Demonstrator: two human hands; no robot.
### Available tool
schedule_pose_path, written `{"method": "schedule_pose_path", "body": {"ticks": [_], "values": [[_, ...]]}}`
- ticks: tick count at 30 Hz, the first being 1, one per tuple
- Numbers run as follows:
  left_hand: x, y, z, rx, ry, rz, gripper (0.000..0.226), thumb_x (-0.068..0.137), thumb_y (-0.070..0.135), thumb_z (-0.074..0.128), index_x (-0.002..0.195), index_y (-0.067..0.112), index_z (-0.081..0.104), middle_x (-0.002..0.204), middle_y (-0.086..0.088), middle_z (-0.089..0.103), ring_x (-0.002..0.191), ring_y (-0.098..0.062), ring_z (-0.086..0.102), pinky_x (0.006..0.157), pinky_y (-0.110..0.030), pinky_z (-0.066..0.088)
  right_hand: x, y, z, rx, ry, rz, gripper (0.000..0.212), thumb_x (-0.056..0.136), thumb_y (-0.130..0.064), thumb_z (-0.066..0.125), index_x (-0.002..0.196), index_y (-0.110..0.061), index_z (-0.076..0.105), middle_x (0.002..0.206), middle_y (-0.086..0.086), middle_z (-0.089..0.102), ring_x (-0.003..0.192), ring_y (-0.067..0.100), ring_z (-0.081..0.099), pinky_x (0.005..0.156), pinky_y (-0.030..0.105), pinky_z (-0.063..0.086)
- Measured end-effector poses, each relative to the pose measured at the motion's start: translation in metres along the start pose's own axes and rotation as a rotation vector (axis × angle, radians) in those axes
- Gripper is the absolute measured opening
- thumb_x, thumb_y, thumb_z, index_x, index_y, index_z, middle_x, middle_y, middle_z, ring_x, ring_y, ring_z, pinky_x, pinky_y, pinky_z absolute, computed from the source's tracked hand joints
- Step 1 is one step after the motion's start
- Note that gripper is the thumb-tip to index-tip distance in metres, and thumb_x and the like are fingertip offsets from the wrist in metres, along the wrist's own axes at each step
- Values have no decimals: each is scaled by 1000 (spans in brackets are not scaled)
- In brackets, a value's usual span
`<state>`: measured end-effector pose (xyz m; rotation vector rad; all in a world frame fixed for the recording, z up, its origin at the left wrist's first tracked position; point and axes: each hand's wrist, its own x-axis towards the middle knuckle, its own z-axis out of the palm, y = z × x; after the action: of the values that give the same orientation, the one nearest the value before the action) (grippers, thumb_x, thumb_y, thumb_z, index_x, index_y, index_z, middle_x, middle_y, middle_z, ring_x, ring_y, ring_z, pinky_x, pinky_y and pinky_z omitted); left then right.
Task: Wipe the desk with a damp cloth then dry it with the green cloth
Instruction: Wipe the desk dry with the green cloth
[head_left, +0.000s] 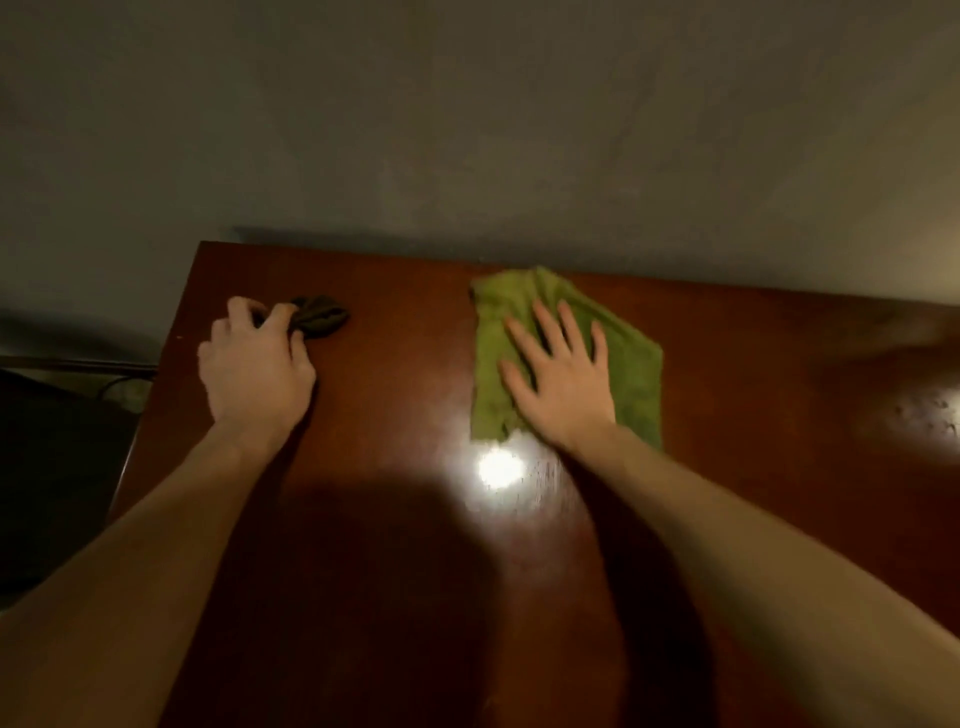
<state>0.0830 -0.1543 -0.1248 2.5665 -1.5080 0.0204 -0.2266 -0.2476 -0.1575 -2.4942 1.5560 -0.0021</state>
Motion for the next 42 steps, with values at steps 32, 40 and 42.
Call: {"method": "schedule_pose_path", "body": {"ticks": [32, 40, 42], "values": [[-91, 99, 33, -195, -59, 335, 46, 106, 26, 40, 147, 8, 53, 155, -10, 50, 147, -25, 42, 119, -44, 36, -158, -59, 25, -51, -4, -57, 59, 105, -55, 31, 161, -40, 22, 172, -1, 15, 159, 31, 1, 122, 64, 8], [-110, 84, 6, 38, -319, 448, 57, 108, 35, 32, 161, 15, 35, 168, -9, 32, 156, -29, 29, 124, -45, 30, -249, -84, 33, -37, -23, 86, 58, 104, -59, 35, 159, -44, 27, 169, -4, 24, 159, 26, 9, 122, 60, 13], [-106, 85, -5, 65, -370, 478, 55, 109, 36, 30, 160, 17, 38, 167, -10, 34, 153, -31, 34, 121, -46, 34, -217, -80, 33, -42, 13, 168, 57, 104, -60, 30, 159, -44, 27, 169, -2, 25, 158, 26, 10, 123, 59, 10]]}}
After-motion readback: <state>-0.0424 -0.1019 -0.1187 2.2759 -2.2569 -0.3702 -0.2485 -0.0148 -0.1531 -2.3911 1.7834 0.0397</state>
